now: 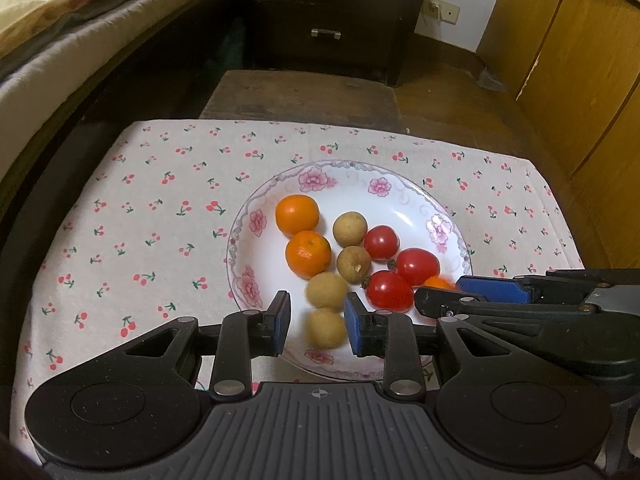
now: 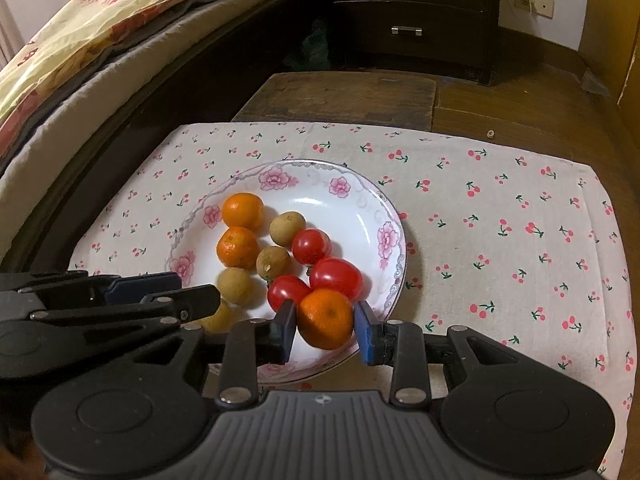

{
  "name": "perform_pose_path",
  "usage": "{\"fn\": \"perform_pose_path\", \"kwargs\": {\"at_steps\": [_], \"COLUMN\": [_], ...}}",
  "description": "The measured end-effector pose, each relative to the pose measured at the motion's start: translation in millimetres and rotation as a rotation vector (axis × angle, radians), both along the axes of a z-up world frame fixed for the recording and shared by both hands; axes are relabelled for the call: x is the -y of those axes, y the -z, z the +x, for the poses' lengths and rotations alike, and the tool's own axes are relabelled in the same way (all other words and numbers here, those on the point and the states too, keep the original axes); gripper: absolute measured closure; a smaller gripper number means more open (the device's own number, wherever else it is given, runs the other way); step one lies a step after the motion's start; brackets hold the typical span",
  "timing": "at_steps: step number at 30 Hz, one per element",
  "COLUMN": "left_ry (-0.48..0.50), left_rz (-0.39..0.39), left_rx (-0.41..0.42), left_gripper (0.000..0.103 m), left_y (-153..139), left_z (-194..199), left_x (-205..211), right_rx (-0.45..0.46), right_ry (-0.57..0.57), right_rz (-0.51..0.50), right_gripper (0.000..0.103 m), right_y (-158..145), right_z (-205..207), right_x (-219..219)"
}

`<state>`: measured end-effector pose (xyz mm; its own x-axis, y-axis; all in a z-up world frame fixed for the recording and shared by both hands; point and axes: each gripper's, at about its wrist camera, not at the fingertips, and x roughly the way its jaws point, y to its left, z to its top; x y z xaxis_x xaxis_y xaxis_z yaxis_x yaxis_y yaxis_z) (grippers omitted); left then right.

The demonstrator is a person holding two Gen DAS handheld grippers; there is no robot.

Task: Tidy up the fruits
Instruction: 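Lower both tools into the plate and open them to release the fruits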

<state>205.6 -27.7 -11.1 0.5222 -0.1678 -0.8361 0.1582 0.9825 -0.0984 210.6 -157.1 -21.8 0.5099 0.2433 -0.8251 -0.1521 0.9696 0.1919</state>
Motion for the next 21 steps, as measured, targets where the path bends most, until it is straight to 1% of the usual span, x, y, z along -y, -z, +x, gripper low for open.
{"fn": "perform_pose_path", "kwargs": {"at_steps": [5,12,17,19,21], "left_ry": [-0.004,-0.002,0.004,0.000,-0.004], "left_rz": [-0.004,-0.007,0.012,0.022,0.032], "left_rx": [0.006,0.021,0.048,0.054,0.061], "left_gripper": [0.061,0.048,0.043,0.038,0.036], "left_y": [-2,-7,-13,-15,-15], "left_z": [-1,-7,-17,-21,-24], "left_x": [-1,-2,-1,-1,-2], "right_rx": [0.003,0.012,0.024,0.023,0.017], "right_ry": [0.009,0.029,0.043,0.048,0.052], "right_rz": [0.011,0.013,0.009,0.013,0.018], "right_gripper": [0.069,0.067,0.067,0.066,0.064], "right_y": [-2,-7,-15,-15,-15], "right_z": [-2,-9,-20,-25,-30], "right_x": [2,7,9,10,10]}}
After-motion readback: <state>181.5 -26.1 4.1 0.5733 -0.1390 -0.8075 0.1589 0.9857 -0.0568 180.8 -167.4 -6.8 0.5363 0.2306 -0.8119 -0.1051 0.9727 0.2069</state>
